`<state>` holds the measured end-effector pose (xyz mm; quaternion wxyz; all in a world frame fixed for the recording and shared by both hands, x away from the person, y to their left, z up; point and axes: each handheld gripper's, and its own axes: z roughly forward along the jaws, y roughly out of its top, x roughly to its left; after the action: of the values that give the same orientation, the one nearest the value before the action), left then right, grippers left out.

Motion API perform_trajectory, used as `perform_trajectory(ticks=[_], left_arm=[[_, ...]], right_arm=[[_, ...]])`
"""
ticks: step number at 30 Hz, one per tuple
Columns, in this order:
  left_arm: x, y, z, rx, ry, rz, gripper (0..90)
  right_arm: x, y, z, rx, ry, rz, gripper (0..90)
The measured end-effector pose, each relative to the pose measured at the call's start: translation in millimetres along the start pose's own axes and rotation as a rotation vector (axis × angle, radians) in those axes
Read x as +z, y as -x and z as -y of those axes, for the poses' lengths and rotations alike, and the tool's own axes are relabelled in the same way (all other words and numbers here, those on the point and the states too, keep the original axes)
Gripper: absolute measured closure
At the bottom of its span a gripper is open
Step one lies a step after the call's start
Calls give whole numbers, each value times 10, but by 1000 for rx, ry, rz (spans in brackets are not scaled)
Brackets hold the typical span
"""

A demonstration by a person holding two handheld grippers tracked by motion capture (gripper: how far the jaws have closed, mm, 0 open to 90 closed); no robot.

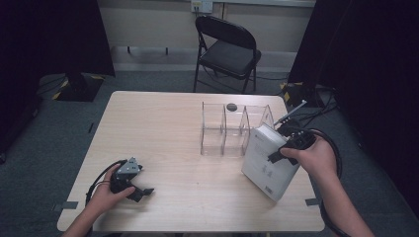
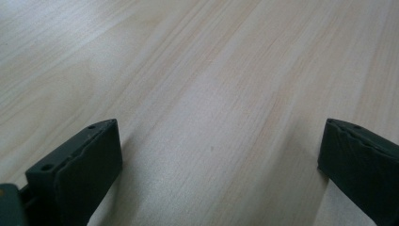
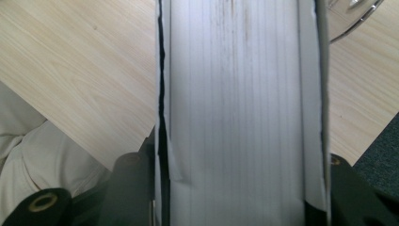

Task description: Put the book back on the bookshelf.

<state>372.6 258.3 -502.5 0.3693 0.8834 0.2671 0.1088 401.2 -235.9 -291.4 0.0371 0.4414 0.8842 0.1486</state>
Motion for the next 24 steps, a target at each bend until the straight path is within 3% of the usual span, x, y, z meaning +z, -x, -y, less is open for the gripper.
perform_trajectory(ticks=[9,13,24], left_arm=[[0,0,0,0,1,0,0],[0,0,0,-1,-1,0,0],[0,0,0,0,1,0,0]], right_arm=[[-24,123,52,47,6,-7,523],[-33,167,66,58,0,17,523],[-39,233,53,102,-4,24,523]])
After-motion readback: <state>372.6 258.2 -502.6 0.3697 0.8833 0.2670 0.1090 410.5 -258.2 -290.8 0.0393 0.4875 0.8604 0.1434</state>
